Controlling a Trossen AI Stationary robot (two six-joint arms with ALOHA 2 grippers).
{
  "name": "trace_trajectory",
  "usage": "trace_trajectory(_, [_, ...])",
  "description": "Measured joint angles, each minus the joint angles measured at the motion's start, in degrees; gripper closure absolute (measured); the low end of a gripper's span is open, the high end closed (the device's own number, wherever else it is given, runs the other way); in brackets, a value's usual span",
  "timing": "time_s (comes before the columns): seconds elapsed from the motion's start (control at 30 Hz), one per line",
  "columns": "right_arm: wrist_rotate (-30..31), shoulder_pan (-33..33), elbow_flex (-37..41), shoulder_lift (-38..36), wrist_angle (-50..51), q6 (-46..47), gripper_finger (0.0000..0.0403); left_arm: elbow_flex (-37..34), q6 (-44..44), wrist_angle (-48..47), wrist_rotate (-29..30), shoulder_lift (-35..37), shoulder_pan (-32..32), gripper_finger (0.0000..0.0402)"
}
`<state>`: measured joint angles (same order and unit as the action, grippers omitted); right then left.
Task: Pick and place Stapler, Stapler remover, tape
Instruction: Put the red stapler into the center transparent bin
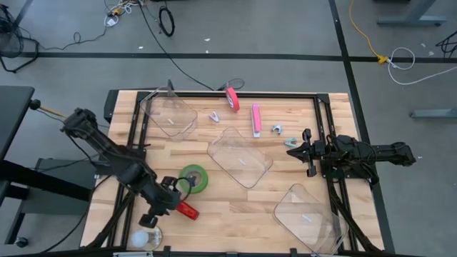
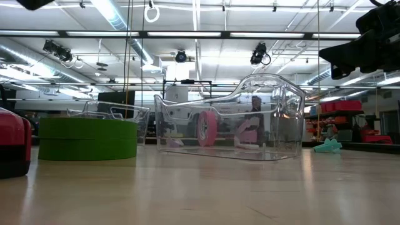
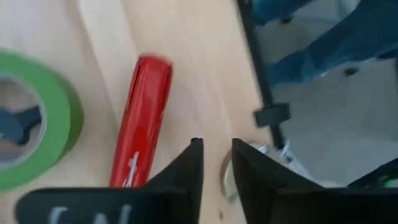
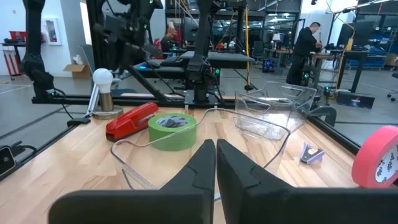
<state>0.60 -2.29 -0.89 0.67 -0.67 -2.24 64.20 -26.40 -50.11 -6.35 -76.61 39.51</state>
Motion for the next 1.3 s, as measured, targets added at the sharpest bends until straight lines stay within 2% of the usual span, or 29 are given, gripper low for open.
trace_trajectory(0.37, [0.0, 0.0, 0.0, 0.0, 0.0, 0.0, 0.0385, 0.0, 2.7, -2.5, 3.2, -2.0, 0.0, 0.0173])
trace_trajectory(0.6, [0.0, 0.0, 0.0, 0.0, 0.0, 0.0, 0.0385, 0.0, 7.3, -2.5, 4.2, -3.1, 0.0, 0.0115])
trace_trajectory(0.9, [0.0, 0.0, 0.0, 0.0, 0.0, 0.0, 0.0385, -0.2, 7.7, -2.5, 4.9, -6.9, 0.0, 0.0090])
trace_trajectory(1.3, [0.0, 0.0, 0.0, 0.0, 0.0, 0.0, 0.0385, -9.6, 7.6, 1.3, 4.7, -7.5, -0.2, 0.0096])
